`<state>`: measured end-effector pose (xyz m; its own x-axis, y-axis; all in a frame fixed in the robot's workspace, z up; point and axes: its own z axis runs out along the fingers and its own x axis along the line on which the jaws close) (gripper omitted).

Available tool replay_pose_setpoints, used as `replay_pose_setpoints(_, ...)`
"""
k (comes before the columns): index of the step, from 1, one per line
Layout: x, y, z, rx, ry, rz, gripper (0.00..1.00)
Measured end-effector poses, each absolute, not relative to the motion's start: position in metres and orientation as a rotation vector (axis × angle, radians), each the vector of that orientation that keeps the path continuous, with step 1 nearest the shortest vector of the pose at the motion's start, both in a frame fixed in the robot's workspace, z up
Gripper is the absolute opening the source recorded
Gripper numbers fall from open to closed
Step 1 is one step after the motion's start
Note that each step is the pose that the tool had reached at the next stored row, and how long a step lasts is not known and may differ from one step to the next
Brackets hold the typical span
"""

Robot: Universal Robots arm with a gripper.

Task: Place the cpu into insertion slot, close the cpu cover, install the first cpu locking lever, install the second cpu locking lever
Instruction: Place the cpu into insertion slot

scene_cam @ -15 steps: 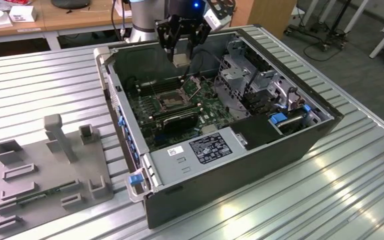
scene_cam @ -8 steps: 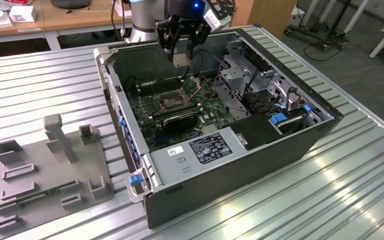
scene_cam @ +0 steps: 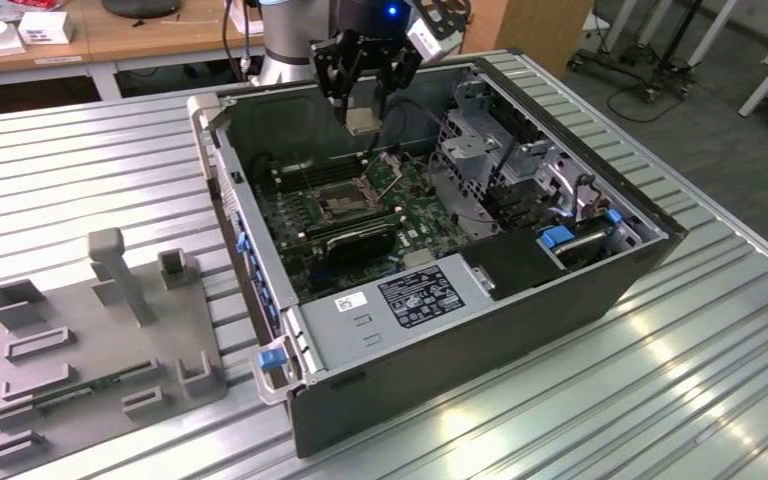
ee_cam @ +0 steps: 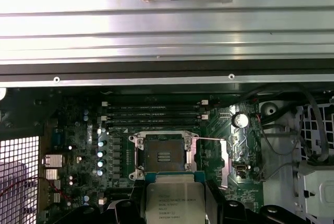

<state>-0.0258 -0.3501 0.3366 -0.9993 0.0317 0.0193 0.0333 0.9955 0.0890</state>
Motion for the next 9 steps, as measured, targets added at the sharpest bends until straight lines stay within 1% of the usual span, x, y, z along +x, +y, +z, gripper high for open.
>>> replay_pose_setpoints(9,-0.0258,-0.3501,0.3366,-0.051,-3.120,-0.140,0.54)
